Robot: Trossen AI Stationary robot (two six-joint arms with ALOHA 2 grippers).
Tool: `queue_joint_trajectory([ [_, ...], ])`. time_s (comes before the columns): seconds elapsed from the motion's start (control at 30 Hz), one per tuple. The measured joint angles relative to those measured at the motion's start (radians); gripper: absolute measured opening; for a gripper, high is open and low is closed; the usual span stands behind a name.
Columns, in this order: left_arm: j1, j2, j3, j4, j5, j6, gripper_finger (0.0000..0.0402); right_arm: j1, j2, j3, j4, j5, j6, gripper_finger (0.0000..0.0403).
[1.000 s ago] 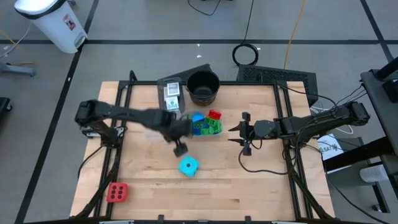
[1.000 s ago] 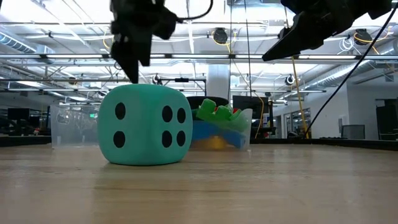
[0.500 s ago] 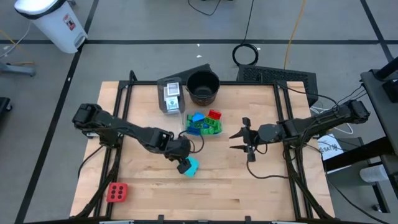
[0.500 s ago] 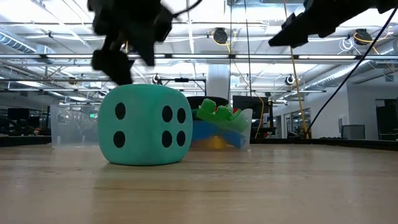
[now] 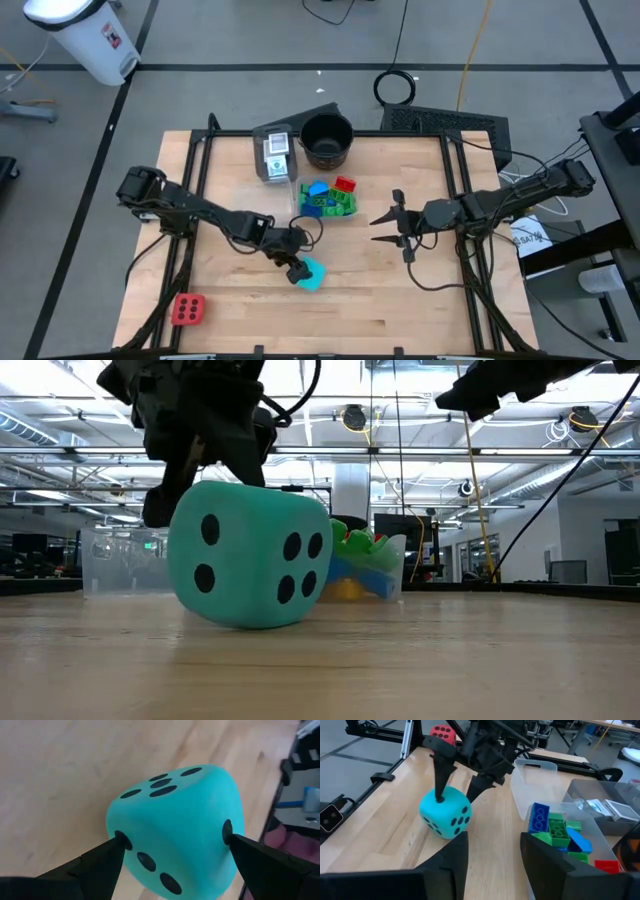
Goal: Pick & Place Toys
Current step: Put the blue dice into the left transparent bin
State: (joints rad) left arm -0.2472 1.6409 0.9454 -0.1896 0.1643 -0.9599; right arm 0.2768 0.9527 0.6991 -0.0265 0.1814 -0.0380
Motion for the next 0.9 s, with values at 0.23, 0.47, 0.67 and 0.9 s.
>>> queue_joint_trajectory([
  [0.23,0.000,0.000,-0.006,-0.035,-0.034,-0.033,0.0361,0.000,0.000,0.000,0.000,0.000,0.000,0.0148],
  [0.47,-0.007,0.005,-0.006,-0.040,-0.030,-0.075,0.0238,0.000,0.000,0.000,0.000,0.000,0.000,0.0143],
  [0.67,-0.009,0.006,-0.006,-0.043,-0.034,-0.086,0.0094,0.000,0.000,0.000,0.000,0.001,0.000,0.0143],
  [0.9,-0.002,0.007,-0.006,-0.040,-0.037,-0.100,0.0054,0.000,0.000,0.000,0.000,0.000,0.000,0.0142],
])
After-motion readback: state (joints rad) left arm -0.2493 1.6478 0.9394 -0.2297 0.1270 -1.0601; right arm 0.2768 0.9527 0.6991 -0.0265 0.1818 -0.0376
